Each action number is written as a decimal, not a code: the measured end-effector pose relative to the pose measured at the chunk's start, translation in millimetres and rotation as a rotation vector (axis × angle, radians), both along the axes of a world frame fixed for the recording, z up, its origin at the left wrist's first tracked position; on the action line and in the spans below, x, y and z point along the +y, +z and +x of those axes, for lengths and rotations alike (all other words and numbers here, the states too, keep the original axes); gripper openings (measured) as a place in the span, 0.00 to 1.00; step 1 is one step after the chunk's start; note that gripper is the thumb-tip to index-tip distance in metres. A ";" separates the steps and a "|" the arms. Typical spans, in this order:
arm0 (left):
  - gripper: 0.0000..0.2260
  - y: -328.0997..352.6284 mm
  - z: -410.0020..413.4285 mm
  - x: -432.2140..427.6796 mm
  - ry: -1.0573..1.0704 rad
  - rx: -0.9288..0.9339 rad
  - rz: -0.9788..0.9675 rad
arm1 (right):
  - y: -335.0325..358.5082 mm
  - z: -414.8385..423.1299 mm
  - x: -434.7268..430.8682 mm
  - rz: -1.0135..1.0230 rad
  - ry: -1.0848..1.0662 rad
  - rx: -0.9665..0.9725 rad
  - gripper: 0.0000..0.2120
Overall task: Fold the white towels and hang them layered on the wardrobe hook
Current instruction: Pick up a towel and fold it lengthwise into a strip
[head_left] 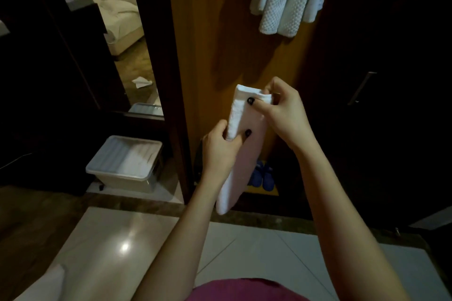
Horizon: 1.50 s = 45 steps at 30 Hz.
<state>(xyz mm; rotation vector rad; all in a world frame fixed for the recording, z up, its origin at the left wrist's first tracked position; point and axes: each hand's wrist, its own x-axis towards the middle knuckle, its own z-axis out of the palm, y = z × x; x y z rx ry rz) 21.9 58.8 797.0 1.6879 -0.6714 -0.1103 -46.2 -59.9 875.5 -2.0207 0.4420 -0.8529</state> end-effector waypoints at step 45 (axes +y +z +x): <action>0.05 50.2 27.6 -37.7 -0.612 0.068 -0.183 | 78.3 -17.5 -92.7 0.520 0.420 -0.201 0.10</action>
